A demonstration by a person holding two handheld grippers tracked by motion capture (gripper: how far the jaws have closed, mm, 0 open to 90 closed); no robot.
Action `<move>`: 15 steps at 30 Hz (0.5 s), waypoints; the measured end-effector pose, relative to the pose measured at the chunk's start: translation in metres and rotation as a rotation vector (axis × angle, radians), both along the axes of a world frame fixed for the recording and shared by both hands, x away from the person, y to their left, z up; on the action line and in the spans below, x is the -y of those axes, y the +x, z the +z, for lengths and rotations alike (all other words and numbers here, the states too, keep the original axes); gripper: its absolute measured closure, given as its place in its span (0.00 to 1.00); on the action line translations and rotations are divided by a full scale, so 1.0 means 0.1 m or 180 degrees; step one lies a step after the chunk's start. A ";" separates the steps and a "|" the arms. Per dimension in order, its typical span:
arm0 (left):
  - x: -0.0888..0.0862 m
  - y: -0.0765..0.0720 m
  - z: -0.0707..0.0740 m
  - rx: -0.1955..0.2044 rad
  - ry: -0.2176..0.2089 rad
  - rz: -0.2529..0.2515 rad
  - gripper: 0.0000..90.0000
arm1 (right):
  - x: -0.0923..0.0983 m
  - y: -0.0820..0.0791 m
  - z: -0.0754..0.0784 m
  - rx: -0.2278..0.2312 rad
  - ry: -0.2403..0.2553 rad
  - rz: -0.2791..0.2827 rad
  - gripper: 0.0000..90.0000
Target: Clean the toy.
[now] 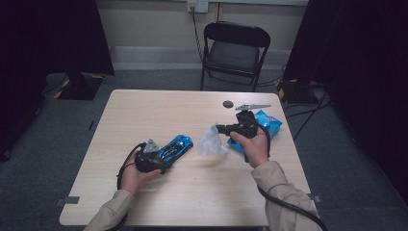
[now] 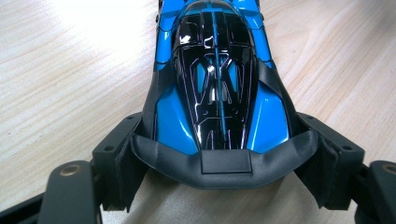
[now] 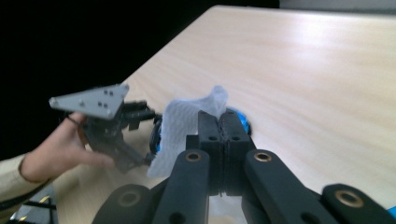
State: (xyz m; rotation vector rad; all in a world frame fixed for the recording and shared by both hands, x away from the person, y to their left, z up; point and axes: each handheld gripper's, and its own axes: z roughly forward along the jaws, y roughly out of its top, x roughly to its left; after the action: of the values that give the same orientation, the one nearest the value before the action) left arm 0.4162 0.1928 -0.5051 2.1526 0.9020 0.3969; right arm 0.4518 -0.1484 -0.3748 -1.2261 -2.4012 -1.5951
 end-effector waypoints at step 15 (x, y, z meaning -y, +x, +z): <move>0.00 0.00 0.00 0.0001 -0.0001 0.0001 0.27 | 0.02 -0.25 -0.69 -0.0089 -0.0382 0.0035 0.99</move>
State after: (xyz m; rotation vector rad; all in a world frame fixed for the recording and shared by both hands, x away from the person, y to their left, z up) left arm 0.4162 0.1927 -0.5051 2.1520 0.9024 0.3971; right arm 0.4271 -0.1500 -0.4439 -1.2417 -2.5146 -1.4401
